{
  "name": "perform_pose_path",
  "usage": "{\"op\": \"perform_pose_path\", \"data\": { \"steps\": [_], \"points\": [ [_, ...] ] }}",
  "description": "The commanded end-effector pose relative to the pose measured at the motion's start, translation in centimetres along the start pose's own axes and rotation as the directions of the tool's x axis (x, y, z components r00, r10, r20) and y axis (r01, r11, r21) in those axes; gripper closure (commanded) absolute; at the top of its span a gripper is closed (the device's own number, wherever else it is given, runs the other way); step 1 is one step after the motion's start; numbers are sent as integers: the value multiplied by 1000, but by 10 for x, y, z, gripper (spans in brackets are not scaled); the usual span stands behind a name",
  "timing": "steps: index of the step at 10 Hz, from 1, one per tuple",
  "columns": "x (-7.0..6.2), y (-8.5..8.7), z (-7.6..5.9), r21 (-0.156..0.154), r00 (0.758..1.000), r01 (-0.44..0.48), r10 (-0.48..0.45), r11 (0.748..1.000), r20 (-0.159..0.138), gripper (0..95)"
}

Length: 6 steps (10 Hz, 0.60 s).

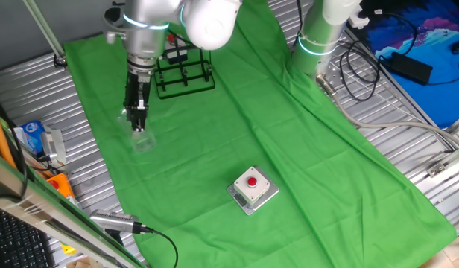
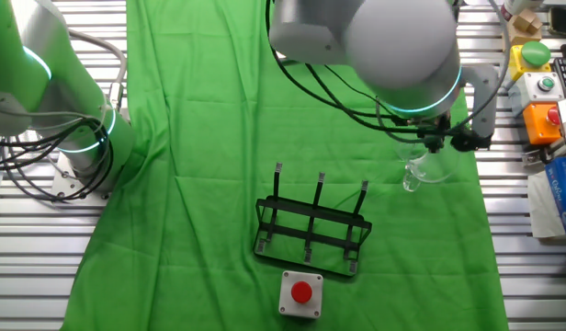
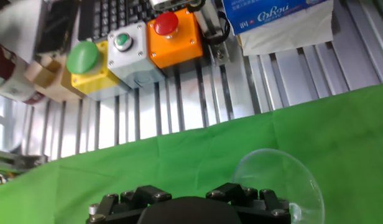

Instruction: Take the cup off the cup rack

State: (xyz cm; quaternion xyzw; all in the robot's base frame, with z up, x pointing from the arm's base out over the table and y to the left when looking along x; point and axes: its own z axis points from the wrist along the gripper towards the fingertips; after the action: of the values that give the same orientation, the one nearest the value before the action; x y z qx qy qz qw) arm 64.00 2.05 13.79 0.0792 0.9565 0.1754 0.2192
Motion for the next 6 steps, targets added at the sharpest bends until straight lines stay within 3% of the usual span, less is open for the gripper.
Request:
{"op": "perform_pose_path", "data": {
  "steps": [1, 2, 6],
  "points": [
    [-3, 6, 0, -70, 999, -20, 22, 997, 28, 190],
    [-3, 6, 0, -84, 999, -18, 21, 996, 34, 190],
    [-3, 6, 0, -88, 999, 6, -3, 996, 35, 190]
  ]
}}
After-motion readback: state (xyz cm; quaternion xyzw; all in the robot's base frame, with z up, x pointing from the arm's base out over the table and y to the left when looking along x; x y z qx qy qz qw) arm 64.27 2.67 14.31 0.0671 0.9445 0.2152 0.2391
